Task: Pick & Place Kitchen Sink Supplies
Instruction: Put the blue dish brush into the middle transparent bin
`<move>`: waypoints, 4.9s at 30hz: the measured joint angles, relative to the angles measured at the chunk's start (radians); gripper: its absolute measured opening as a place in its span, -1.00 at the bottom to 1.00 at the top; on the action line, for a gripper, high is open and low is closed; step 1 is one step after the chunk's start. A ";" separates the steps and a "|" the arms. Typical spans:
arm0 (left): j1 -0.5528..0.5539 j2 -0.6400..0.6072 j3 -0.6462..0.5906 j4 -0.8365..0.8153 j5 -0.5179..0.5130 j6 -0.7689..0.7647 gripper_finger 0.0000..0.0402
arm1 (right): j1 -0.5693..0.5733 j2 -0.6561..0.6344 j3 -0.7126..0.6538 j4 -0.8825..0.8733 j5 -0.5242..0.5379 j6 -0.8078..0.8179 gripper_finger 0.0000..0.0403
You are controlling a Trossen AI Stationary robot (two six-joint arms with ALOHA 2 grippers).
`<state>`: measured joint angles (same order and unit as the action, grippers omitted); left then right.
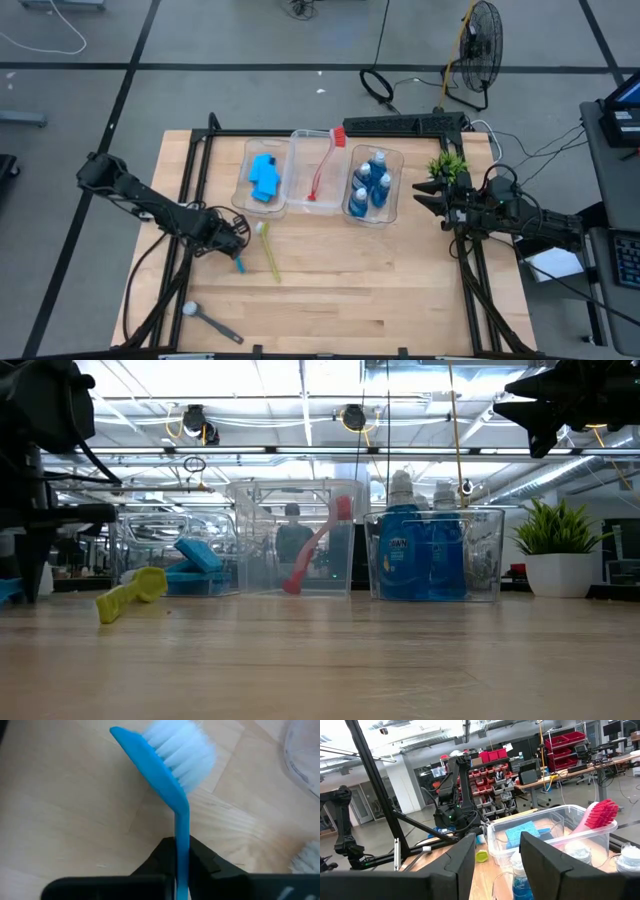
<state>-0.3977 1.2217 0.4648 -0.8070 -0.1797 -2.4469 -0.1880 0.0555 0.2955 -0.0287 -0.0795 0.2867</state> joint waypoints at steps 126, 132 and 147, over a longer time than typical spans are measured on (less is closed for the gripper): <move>0.744 0.501 0.728 0.879 -0.117 2.097 -0.91 | 0.000 0.000 0.000 -0.006 0.000 -0.003 -0.30; 0.744 0.547 0.728 0.810 -0.124 2.030 -0.91 | 0.000 0.000 0.000 -0.006 0.000 -0.003 -0.30; 0.713 0.560 0.728 0.723 -0.208 1.971 -0.91 | 0.000 0.000 0.000 -0.006 0.000 -0.003 -0.30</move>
<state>0.3153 1.7813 1.1931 -0.0841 -0.3873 -0.4758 -0.1881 0.0555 0.2955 -0.0349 -0.0795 0.2836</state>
